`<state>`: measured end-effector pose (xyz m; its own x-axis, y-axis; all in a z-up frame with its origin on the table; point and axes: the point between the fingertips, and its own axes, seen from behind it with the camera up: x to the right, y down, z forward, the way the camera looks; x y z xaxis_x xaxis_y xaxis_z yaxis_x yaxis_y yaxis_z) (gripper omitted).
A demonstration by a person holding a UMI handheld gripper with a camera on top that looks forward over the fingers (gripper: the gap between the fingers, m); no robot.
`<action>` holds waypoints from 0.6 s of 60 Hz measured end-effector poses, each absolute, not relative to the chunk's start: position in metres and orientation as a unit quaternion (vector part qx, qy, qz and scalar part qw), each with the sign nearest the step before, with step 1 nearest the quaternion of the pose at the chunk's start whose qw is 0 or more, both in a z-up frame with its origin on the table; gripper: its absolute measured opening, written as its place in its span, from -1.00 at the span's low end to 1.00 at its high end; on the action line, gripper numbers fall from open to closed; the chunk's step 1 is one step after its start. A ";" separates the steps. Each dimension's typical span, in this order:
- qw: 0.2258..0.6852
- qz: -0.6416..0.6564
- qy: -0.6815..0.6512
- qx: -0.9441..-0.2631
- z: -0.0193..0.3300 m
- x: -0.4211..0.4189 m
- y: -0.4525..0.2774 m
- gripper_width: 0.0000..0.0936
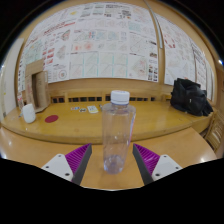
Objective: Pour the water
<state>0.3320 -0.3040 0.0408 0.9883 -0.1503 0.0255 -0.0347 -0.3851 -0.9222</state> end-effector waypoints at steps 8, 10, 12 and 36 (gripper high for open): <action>0.563 -0.064 0.049 -0.822 0.032 0.352 -0.262 0.57; 0.568 -0.063 0.048 -0.819 0.032 0.353 -0.256 0.37; 0.575 -0.053 0.048 -0.815 0.034 0.350 -0.251 0.20; 0.585 -0.072 0.055 -0.806 0.042 0.362 -0.246 -0.35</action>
<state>0.3617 -0.2456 0.0417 0.9836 -0.1727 0.0515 -0.0044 -0.3089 -0.9511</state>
